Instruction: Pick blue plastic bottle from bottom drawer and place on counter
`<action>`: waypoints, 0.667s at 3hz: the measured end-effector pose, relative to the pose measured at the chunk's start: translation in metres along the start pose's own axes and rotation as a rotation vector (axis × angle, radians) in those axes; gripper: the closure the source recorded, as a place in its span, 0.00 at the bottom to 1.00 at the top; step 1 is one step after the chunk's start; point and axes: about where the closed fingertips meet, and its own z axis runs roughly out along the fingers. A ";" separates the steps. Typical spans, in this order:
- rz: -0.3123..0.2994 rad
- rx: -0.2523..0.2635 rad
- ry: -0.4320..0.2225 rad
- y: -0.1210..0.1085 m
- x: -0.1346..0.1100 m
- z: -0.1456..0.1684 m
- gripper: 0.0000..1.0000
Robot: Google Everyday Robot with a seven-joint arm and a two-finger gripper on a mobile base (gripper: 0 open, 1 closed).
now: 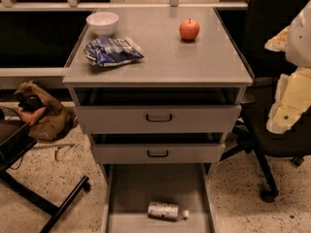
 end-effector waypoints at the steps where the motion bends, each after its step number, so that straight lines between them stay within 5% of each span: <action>1: 0.000 0.000 0.000 0.000 0.000 0.000 0.00; 2: 0.018 0.015 0.017 0.003 0.003 0.011 0.00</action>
Offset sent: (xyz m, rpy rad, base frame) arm -0.0015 -0.0023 -0.0357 -0.0371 0.0034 -0.0615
